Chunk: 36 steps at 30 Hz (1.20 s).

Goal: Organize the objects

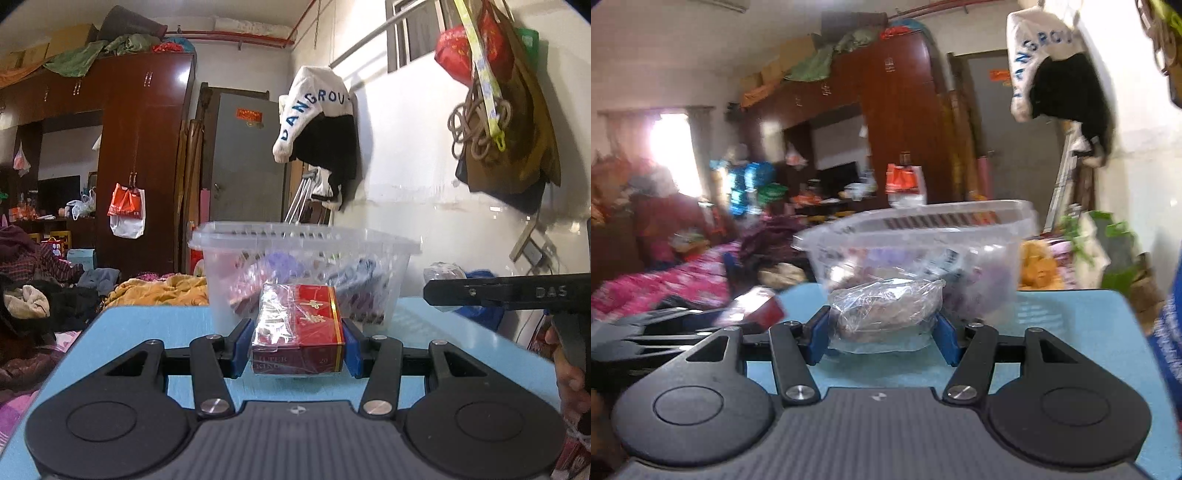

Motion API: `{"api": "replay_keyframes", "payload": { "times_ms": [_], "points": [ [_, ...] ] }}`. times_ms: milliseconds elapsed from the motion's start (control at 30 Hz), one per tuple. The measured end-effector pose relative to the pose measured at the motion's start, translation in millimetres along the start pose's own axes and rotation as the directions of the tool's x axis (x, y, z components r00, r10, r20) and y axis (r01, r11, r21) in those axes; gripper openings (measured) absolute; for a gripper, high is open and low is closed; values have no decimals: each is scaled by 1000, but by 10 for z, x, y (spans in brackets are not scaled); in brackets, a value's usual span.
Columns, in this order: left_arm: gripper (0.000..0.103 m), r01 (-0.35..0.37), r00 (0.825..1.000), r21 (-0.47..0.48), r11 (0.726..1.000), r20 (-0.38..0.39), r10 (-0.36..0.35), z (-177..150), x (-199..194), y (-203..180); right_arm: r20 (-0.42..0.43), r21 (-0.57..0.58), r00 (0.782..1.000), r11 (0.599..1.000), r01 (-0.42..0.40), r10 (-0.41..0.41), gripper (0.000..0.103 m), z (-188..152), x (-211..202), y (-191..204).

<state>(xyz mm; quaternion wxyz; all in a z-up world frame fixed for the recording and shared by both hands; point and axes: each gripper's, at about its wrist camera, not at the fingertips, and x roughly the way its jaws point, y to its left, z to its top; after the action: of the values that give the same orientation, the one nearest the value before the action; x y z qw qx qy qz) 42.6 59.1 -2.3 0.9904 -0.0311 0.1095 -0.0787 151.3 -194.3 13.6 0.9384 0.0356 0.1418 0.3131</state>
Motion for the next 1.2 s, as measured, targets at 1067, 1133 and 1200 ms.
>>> {"api": "replay_keyframes", "payload": {
  "times_ms": [1067, 1133, 1200],
  "points": [
    [88, -16, 983, -24, 1000, -181, 11, 668, 911, 151, -14, 66, 998, 996, 57, -56, 103, 419, 407, -420],
    [88, -2, 974, -9, 1000, -228, 0, 445, 882, 167, -103, 75, 994, 996, 45, -37, 103, 260, 532, -403],
    [88, -16, 971, -22, 1000, -238, 11, 262, 822, 256, -186, 77, 982, 996, 40, -25, 103, 138, 731, -364]
  ]
}}
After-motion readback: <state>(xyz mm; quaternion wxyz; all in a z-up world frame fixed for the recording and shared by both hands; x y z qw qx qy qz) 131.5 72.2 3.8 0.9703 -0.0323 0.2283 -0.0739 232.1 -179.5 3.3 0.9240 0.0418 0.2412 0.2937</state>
